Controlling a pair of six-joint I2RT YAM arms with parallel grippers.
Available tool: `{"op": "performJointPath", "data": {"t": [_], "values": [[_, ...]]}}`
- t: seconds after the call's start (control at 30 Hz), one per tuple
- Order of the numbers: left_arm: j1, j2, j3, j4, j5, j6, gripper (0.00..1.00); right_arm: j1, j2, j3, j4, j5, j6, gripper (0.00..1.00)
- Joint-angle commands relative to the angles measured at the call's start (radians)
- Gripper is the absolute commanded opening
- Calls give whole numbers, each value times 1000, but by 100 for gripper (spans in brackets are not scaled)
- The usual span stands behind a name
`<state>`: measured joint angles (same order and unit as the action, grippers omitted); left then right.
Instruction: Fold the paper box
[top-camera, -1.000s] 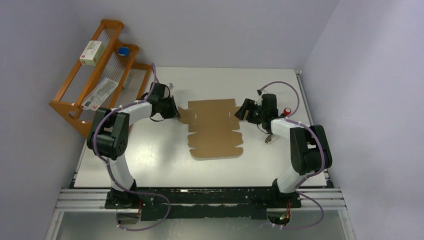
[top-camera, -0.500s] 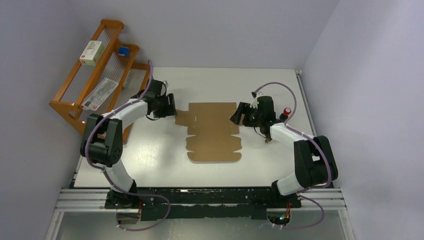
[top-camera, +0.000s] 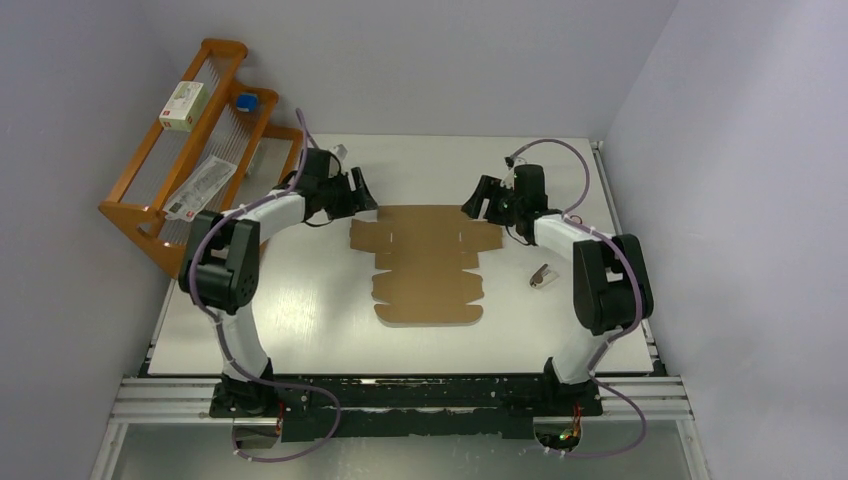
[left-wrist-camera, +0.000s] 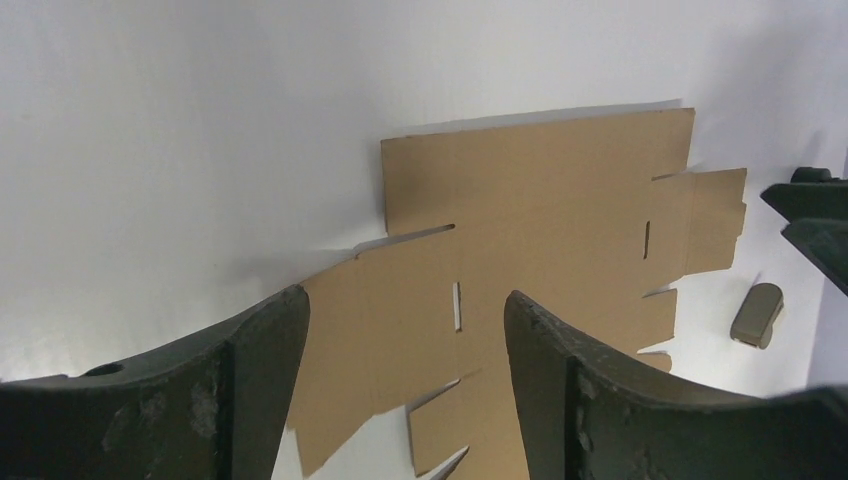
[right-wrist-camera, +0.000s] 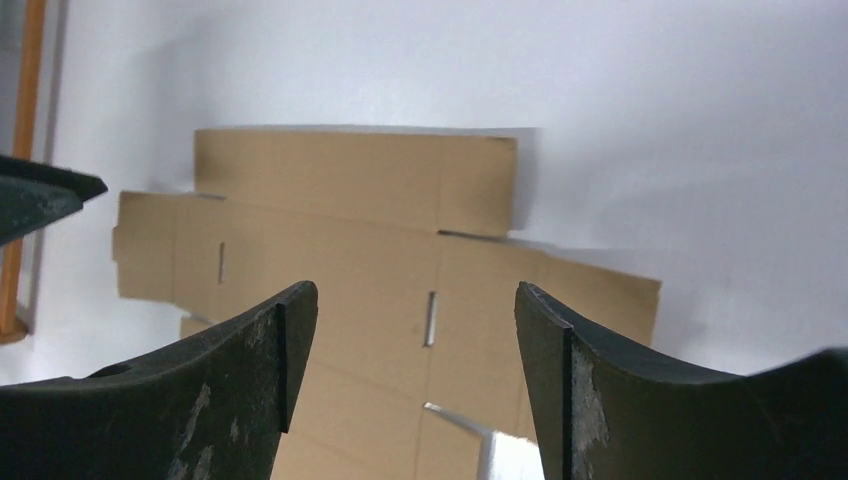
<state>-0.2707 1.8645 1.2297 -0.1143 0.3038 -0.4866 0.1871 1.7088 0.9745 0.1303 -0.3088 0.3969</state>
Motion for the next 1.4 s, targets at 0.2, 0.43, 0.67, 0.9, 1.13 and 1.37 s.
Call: {"op": "performJointPath", "data": {"t": [0.2, 0.43, 0.67, 0.9, 1.13, 1.37], "values": [[-7, 143, 92, 145, 102, -43, 78, -44, 178, 112, 32, -68, 51, 71], [-7, 214, 146, 127, 124, -26, 78, -50, 274, 188, 7, -92, 60, 69], [-10, 269, 165, 123, 173, -34, 76, -50, 333, 199, 39, -145, 106, 64], [-28, 292, 161, 126, 195, -32, 72, -50, 362, 204, 69, -183, 136, 54], [-35, 252, 154, 116, 159, -17, 68, -51, 344, 197, 71, -200, 124, 30], [-19, 214, 115, 127, 160, -21, 70, -54, 328, 178, 114, -246, 122, 6]]}}
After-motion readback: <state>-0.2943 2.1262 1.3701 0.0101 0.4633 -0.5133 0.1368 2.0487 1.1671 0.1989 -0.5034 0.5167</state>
